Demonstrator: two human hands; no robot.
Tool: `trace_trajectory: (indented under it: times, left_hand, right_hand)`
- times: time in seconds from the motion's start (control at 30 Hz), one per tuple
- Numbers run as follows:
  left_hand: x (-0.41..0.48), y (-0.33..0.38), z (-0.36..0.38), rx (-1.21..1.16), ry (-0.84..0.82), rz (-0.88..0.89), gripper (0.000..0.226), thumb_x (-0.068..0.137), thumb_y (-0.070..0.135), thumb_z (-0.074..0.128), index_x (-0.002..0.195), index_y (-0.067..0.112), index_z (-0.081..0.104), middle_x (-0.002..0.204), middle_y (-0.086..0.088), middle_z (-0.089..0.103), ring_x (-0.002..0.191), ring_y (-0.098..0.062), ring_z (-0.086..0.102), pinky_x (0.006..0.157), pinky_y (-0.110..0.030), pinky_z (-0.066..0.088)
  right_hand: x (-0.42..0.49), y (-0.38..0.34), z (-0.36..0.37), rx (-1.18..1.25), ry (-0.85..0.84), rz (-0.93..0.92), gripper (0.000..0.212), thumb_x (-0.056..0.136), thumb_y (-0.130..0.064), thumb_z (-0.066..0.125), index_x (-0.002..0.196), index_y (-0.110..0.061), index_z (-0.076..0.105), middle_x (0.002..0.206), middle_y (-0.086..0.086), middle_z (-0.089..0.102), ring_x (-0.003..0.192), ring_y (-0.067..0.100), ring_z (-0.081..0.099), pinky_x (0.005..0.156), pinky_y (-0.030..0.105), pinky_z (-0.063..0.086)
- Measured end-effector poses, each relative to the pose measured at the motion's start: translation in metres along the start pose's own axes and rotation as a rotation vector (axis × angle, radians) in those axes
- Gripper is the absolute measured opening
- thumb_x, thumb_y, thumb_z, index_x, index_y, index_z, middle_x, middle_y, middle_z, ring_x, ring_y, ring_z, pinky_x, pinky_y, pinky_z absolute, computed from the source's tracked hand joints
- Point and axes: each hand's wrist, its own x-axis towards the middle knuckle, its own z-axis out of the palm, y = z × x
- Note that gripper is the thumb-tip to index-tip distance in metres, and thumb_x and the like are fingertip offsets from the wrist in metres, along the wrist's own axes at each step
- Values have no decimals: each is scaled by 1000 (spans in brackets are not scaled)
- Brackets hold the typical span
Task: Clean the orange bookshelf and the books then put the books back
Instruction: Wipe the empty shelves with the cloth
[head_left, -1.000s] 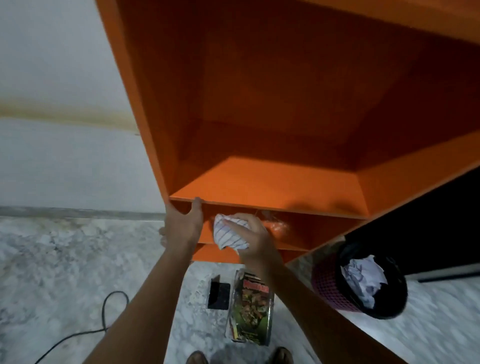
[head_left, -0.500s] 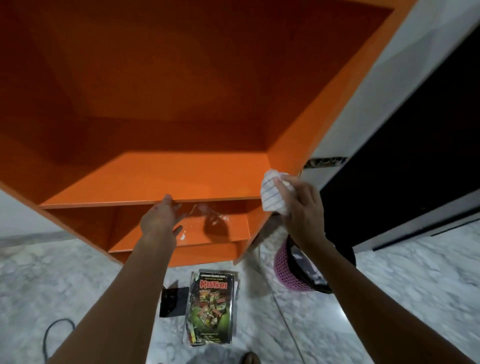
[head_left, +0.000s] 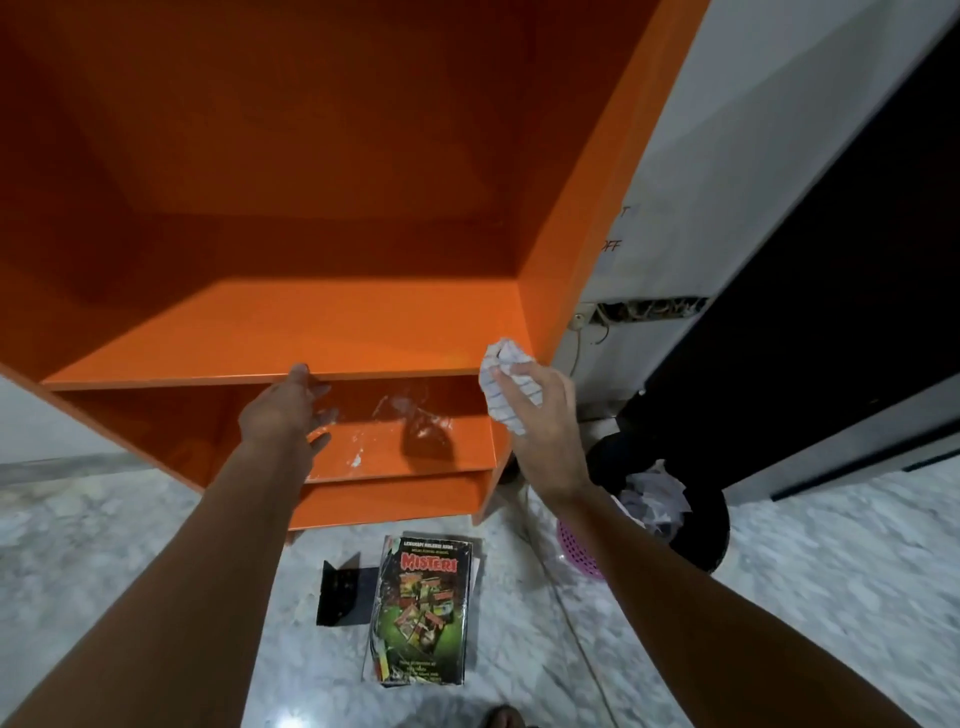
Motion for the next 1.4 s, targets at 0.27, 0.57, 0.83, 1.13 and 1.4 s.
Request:
trace_trajectory:
  times: [0.27, 0.57, 0.83, 1.13, 1.4]
  left_hand:
    - [-2, -1, -17, 109, -60, 98, 31, 96, 44, 56, 117, 22, 59, 107, 0, 70, 92, -19, 66, 88, -42, 51]
    - [65, -56, -94, 462, 163, 373, 57, 91, 55, 55, 130, 14, 54, 128, -8, 60, 116, -29, 57, 98, -46, 48]
    - [155, -89, -137, 466, 610, 442, 71, 91, 45, 62, 145, 11, 30, 145, -17, 39, 131, -42, 43, 103, -56, 43]
    - [201, -110, -172, 374, 550, 909, 26, 102, 27, 48, 115, 12, 65, 106, -3, 70, 90, -23, 66, 77, -31, 53]
    - [206, -110, -183, 399, 482, 1011, 31, 101, 26, 52, 126, 12, 64, 117, -6, 69, 100, -26, 67, 87, -36, 52]
  right_hand:
    - [-43, -25, 29, 295, -357, 184, 63, 82, 8, 62, 138, -18, 54, 131, -2, 45, 124, 11, 42, 103, 15, 34]
    - [-18, -44, 120, 371, -412, 418, 56, 83, 7, 56, 135, -14, 54, 126, 0, 55, 115, 11, 52, 91, 8, 36]
    - [29, -29, 245, 362, -425, 396, 28, 83, -3, 56, 107, -9, 69, 101, 12, 72, 95, 27, 67, 82, 38, 54]
    - [107, -31, 367, 203, -431, -91, 27, 97, -13, 56, 121, -4, 65, 114, 21, 66, 100, 37, 61, 71, 34, 38]
    - [151, -71, 445, 128, -420, -214, 30, 90, -14, 61, 118, -9, 70, 118, 17, 68, 107, 32, 64, 88, 40, 52]
